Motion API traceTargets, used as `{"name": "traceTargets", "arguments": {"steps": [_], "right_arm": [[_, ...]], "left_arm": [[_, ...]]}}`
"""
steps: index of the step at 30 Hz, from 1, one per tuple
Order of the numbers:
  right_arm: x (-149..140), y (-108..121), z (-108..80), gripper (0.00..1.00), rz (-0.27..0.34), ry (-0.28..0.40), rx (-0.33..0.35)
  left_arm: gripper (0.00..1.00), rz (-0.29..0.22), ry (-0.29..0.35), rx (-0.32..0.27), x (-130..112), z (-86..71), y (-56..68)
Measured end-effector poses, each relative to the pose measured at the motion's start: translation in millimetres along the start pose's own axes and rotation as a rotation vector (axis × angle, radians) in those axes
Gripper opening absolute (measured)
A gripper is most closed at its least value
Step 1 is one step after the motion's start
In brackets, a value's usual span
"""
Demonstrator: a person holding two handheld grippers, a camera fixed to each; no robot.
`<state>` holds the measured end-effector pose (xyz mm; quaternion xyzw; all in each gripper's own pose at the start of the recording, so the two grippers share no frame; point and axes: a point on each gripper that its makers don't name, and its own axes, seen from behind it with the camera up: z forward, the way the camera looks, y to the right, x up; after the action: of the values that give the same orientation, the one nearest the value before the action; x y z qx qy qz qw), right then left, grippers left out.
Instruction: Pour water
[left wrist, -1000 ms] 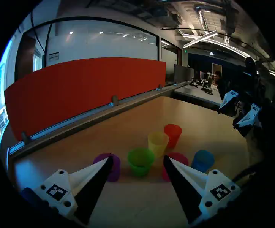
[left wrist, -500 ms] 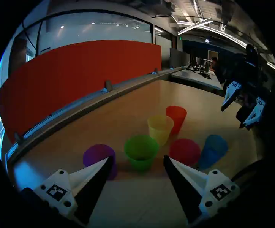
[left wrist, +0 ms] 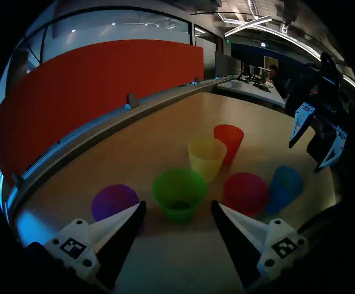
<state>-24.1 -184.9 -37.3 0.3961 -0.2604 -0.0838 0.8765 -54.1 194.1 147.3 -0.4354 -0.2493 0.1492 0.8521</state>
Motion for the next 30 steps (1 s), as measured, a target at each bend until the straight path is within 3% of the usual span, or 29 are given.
{"name": "traceTargets", "arguments": {"steps": [30], "right_arm": [[-22.7,3.1,22.5,0.99,-0.009,-0.041,-0.002]], "left_arm": [[0.98,0.037,-0.028,-0.009,0.4,41.4,-2.6]]}}
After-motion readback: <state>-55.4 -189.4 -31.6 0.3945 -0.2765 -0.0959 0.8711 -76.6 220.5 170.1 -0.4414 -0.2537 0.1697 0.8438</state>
